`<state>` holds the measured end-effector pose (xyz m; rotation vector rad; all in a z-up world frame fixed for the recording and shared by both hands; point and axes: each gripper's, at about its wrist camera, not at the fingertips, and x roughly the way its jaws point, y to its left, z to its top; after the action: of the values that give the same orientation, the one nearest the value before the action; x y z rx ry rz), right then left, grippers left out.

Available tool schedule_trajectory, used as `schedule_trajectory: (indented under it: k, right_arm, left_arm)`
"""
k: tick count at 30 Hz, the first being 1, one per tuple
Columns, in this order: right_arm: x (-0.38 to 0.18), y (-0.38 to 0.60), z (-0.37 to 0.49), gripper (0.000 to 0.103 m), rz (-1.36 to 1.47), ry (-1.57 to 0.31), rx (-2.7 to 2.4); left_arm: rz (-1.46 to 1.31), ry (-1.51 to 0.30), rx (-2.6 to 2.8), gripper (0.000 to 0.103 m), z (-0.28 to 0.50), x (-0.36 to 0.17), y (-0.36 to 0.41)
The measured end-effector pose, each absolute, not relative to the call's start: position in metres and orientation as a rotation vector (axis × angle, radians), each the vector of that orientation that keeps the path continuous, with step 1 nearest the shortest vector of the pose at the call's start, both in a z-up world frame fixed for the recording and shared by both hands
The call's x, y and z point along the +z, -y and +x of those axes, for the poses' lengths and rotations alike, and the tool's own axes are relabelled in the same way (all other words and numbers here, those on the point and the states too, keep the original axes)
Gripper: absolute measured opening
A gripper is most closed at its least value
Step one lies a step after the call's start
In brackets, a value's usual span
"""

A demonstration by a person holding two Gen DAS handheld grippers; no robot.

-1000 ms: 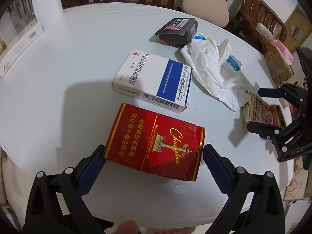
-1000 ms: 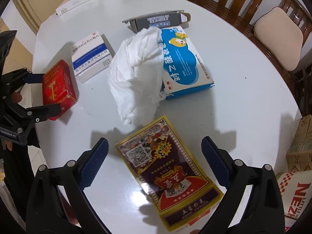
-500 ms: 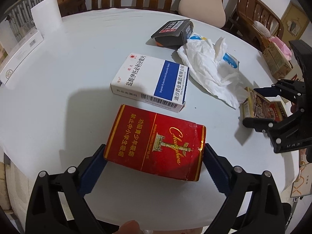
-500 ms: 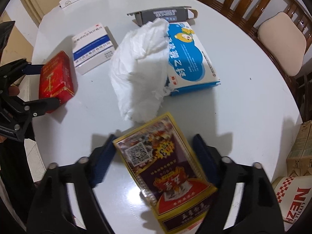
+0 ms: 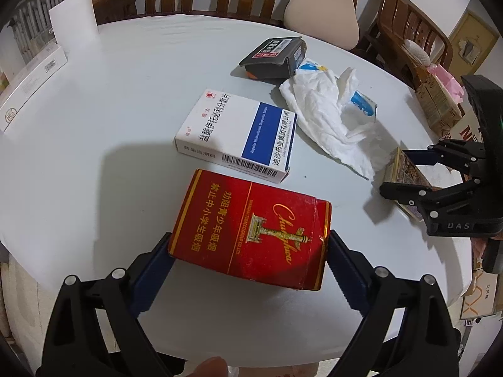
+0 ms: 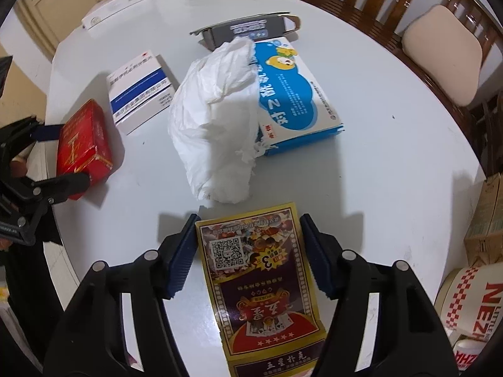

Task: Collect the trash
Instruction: 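Carry the red box and card packet with both tools down to the bag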

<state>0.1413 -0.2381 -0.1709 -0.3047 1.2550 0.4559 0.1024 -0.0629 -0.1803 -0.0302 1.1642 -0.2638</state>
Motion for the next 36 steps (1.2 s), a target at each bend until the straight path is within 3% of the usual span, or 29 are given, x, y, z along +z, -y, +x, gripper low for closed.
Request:
schedule_trajectory:
  k: [22, 36]
  right_arm:
    - [-0.131, 0.253, 0.131, 0.061, -0.207, -1.176, 0.426]
    - [-0.081, 0.246, 0.079, 0.061, -0.218, -1.088, 0.463]
  left_arm:
    - [-0.006, -1.088, -0.292, 0.09, 0.083, -0.135, 0.076]
    - [0.035, -1.041, -0.333, 0.09, 0.03, -0.108, 0.086]
